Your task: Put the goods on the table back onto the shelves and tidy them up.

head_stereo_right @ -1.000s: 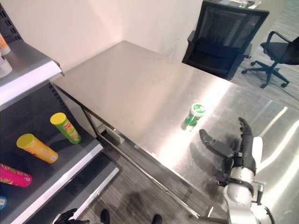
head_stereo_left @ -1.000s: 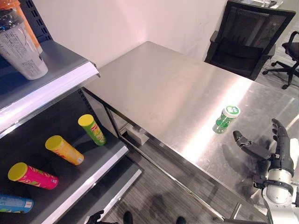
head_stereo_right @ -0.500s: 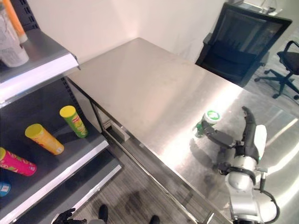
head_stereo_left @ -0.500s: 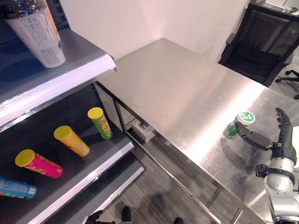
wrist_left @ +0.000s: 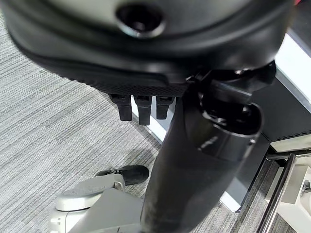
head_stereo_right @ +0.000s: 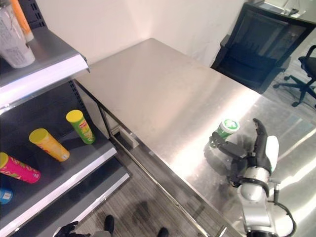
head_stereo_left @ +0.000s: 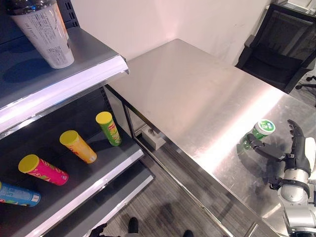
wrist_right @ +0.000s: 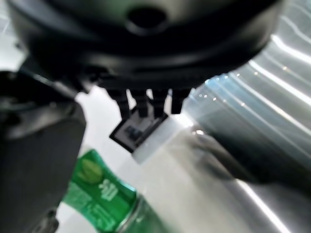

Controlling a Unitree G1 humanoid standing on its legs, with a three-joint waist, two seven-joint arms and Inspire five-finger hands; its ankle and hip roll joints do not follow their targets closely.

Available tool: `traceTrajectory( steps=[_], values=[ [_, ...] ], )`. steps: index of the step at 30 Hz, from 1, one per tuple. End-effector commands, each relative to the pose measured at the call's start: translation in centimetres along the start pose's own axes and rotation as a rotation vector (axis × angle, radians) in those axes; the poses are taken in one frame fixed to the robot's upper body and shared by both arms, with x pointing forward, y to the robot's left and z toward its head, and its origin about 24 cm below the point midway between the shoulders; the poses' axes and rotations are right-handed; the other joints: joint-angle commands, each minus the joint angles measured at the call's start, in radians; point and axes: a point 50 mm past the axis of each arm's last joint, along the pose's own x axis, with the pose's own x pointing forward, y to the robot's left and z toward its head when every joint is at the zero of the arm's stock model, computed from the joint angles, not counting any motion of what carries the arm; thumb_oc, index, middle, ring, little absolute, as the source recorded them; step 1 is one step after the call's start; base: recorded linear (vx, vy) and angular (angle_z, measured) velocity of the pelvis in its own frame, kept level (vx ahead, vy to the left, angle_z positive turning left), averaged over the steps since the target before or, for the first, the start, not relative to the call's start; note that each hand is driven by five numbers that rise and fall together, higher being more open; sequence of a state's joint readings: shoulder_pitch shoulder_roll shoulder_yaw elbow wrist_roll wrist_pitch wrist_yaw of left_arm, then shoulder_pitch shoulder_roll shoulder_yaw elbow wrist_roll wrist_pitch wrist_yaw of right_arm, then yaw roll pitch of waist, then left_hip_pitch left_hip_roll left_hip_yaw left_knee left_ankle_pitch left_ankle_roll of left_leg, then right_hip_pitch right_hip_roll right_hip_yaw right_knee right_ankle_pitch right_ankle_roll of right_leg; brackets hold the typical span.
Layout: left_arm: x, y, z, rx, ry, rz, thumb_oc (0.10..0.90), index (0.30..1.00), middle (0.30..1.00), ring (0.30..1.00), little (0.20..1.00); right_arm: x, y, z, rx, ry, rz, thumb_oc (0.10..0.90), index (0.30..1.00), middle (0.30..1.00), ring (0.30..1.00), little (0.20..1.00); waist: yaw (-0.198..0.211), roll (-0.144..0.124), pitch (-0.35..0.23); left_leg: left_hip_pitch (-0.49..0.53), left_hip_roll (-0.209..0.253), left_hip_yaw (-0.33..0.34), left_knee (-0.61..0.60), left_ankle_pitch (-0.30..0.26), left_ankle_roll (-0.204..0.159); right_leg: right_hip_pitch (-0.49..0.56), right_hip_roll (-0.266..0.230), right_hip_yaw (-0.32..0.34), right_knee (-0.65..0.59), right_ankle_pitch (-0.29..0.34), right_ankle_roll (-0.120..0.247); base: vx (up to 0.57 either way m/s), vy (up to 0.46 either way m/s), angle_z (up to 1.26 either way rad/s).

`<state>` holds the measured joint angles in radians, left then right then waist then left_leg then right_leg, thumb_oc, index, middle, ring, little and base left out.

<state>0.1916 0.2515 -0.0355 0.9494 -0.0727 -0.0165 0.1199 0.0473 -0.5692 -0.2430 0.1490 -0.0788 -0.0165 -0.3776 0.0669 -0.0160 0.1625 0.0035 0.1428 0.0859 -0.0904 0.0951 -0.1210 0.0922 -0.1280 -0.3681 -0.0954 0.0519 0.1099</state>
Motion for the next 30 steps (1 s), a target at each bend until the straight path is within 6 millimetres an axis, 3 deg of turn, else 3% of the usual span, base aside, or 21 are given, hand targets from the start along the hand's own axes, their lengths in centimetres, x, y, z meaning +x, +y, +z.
traceTrajectory(
  steps=[1,6,7,8,9,10,20,30],
  values=[
    [0.4,1.2,1.2,0.076,-0.045,0.026,0.800,0.900,0.900,0.900,0.900,3.4,-3.9,5.6,-0.045,-0.258,-0.164,0.800,0.900,0.900,0.900,0.900,0.015,-0.002,-0.009,0.024,0.051,0.034,0.003,-0.051,-0.033,0.016,-0.064,-0.020,0.008,-0.038,0.075,0.00,-0.002,0.07],
    [0.4,1.3,1.0,0.075,-0.041,0.032,0.800,0.900,0.900,0.900,0.900,3.7,-2.9,6.4,0.009,-0.274,-0.164,0.800,0.900,0.900,0.900,0.900,0.025,0.003,-0.006,0.024,0.045,0.027,0.003,-0.054,-0.028,0.011,-0.065,-0.015,0.008,-0.037,0.075,0.01,0.000,0.05],
    [0.4,1.3,1.1,0.072,-0.044,0.033,0.800,0.900,0.900,0.900,0.900,3.8,-2.8,6.6,0.014,-0.278,-0.164,0.775,0.862,0.862,0.862,0.862,0.027,0.004,-0.005,0.024,0.045,0.027,0.003,-0.054,-0.027,0.011,-0.066,-0.014,0.008,-0.037,0.075,0.00,0.000,0.00],
    [0.4,1.3,1.1,0.068,-0.045,0.033,0.800,0.900,0.900,0.900,0.900,3.9,-2.6,6.7,0.019,-0.280,-0.160,0.577,0.566,0.566,0.566,0.566,0.030,0.004,-0.005,0.024,0.044,0.025,0.003,-0.055,-0.025,0.010,-0.066,-0.013,0.008,-0.036,0.076,0.00,0.000,0.00],
    [0.4,1.3,1.1,0.067,-0.045,0.034,0.800,0.900,0.900,0.900,0.900,3.9,-2.6,6.7,0.019,-0.281,-0.160,0.551,0.526,0.526,0.526,0.526,0.030,0.004,-0.005,0.024,0.044,0.025,0.003,-0.055,-0.025,0.010,-0.066,-0.012,0.008,-0.036,0.076,0.00,0.000,0.00],
    [0.4,1.3,1.2,0.067,-0.048,0.034,0.800,0.900,0.900,0.900,0.900,3.9,-2.4,6.9,0.023,-0.285,-0.156,0.400,0.300,0.300,0.300,0.300,0.032,0.005,-0.004,0.024,0.043,0.024,0.003,-0.056,-0.024,0.009,-0.066,-0.011,0.008,-0.036,0.075,0.00,0.000,0.00],
    [0.3,1.4,1.4,0.056,-0.057,0.034,0.800,0.900,0.900,0.900,0.900,4.1,-2.1,8.0,0.050,-0.322,-0.156,0.400,0.300,0.300,0.300,0.300,0.041,0.006,-0.007,0.030,0.036,0.013,0.003,-0.061,-0.021,0.017,-0.067,-0.011,0.008,-0.041,0.073,0.00,0.000,0.00],
    [0.4,1.8,1.0,0.056,-0.034,0.044,0.800,0.900,0.900,0.900,0.900,3.2,-4.6,8.9,0.034,-0.393,-0.193,0.400,0.300,0.300,0.300,0.300,0.018,0.000,-0.019,0.048,0.051,0.021,0.003,-0.062,-0.031,0.030,-0.056,-0.008,0.008,-0.051,0.068,0.00,-0.004,0.00]
  ],
)
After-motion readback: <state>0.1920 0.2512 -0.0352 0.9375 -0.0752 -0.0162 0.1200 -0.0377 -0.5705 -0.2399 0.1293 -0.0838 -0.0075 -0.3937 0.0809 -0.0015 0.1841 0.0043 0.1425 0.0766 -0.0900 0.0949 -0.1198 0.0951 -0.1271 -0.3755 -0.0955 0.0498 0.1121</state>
